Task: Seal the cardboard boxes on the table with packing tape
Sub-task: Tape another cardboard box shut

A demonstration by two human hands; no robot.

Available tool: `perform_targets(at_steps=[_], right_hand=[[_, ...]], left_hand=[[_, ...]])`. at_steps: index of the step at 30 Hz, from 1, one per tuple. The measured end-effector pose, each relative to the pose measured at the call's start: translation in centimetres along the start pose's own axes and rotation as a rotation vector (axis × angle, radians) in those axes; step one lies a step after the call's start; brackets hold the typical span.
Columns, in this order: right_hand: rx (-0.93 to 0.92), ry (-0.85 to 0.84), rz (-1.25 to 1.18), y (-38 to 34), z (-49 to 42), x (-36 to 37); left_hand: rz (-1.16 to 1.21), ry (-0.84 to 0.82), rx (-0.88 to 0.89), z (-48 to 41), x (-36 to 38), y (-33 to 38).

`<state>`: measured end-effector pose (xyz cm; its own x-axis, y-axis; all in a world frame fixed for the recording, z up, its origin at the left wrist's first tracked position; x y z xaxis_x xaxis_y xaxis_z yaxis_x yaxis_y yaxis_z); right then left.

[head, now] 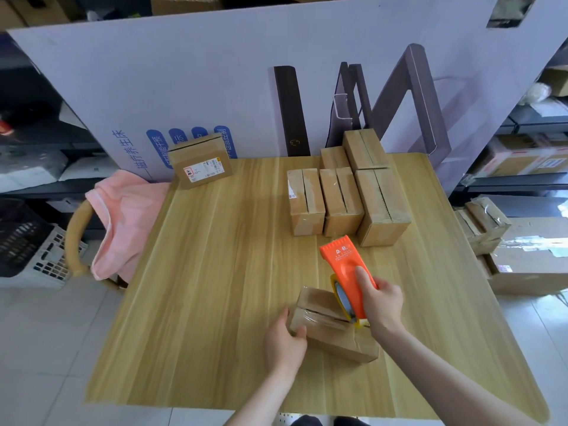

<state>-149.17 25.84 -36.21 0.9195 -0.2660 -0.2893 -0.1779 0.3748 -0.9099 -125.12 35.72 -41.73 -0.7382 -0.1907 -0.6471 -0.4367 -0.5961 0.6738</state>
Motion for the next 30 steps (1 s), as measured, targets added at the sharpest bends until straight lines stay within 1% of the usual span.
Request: perform_targets(at_steps=[2,4,5,8,9,11,13,15,17,19,21,23,25,26,27,28,29,30], right_hand=[[0.035,0.021,-0.063,0.4,-0.1,-0.9],[0.046,0.082,-0.111,0.6,0.0,-2.6],[0.047,0.104,-0.129,0.7,0.2,-3.4],[0.018,0.140,-0.118,0.2,0.3,-5.4],[0.011,0.157,-0.117,0.0,0.3,-6.0],[0.014,0.180,-0.137,-0.3,0.3,-6.9],[0.012,0.188,-0.136,-0.7,0.4,-7.4],[0.002,0.160,-0.125,-1.1,0.4,-7.3],[-0.017,0.100,-0.095,-1.5,0.3,-6.8],[-0.045,0.014,-0.049,-2.1,0.5,-5.9],[-0.084,-0.083,0.000,-2.9,0.9,-4.8],[-0.139,-0.161,0.062,-4.1,1.4,-3.9],[-0.183,-0.215,0.120,-5.2,1.8,-3.4],[-0.199,-0.234,0.147,-5.7,2.0,-3.1],[-0.221,-0.251,0.181,-6.2,2.3,-2.9],[-0.248,-0.261,0.219,-6.8,2.5,-2.6],[-0.280,-0.268,0.259,-7.3,2.7,-2.4],[-0.310,-0.273,0.300,-7.7,2.8,-2.2]], left_hand=[[-0.011,0.028,0.088,-1.5,-0.5,2.5],[-0.084,-0.009,0.183,-3.3,-0.1,5.3],[-0.129,-0.064,0.213,-4.1,0.6,6.3],[-0.298,-0.302,0.289,-5.0,3.8,7.7],[-0.329,-0.337,0.315,-4.8,4.5,7.7],[-0.292,-0.290,0.310,-4.5,4.2,7.0],[-0.316,-0.135,0.288,-4.3,2.4,5.7],[-0.329,0.031,0.239,-3.6,0.2,4.0],[-0.238,0.125,0.136,-2.8,-1.4,2.2],[-0.144,0.134,0.041,-2.6,-2.0,1.3],[-0.111,0.093,-0.009,-3.2,-2.1,1.7],[-0.046,0.070,0.030,-4.0,-2.7,3.9],[0.178,0.070,0.129,-4.1,-4.3,8.0],[0.319,0.028,0.158,-4.0,-4.9,9.8],[0.446,-0.067,0.168,-3.7,-5.0,11.5],[0.519,-0.186,0.174,-3.2,-4.9,13.1],[0.534,-0.293,0.183,-2.8,-4.7,14.3],[0.512,-0.366,0.191,-2.3,-4.5,15.1]])
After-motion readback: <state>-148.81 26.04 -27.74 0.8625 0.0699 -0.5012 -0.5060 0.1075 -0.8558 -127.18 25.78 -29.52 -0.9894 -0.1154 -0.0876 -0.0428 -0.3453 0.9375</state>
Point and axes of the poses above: each hand's wrist, its own z-axis away from the middle knuckle, its own x-axis out of the palm, y = z × x, the point moved 10 cm from there along -z, towards the middle knuckle, and after that the axes turned 3 degrees about y, right-handed, at the moved point
